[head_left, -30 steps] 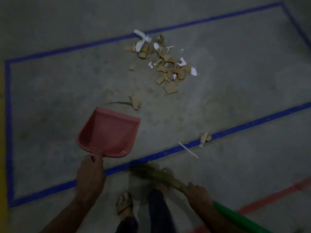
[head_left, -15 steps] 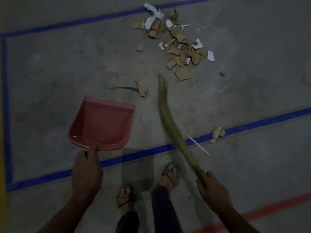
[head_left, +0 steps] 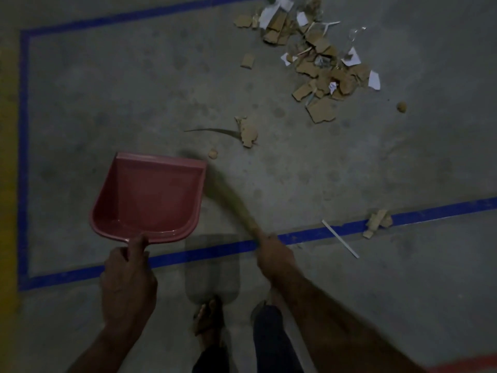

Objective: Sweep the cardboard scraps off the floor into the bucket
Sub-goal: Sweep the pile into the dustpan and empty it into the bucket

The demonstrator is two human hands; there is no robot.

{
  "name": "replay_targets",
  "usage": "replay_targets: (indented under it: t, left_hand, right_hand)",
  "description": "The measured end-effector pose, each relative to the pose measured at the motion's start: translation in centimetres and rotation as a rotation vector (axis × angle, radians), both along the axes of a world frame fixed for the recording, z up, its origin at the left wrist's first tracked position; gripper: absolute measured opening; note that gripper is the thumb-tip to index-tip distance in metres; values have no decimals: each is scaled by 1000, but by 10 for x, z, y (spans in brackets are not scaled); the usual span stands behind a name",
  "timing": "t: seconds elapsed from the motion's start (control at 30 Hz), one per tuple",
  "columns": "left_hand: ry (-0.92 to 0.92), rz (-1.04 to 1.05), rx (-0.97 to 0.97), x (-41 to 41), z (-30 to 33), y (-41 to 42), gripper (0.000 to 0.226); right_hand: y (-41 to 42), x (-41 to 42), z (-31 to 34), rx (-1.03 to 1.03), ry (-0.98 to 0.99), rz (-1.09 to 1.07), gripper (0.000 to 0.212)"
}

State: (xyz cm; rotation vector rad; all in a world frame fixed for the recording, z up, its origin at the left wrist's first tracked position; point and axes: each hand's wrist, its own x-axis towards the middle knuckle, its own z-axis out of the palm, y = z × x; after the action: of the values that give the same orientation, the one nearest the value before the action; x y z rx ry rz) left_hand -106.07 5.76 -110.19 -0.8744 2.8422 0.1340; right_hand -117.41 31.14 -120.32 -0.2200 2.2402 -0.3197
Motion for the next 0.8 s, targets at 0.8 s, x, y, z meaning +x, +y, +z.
replay_targets:
  t: [0.8]
  left_hand:
    - [28,-169,44,-142,-3,24,39]
  right_hand:
    - [96,-83,23,221,94,-3,39]
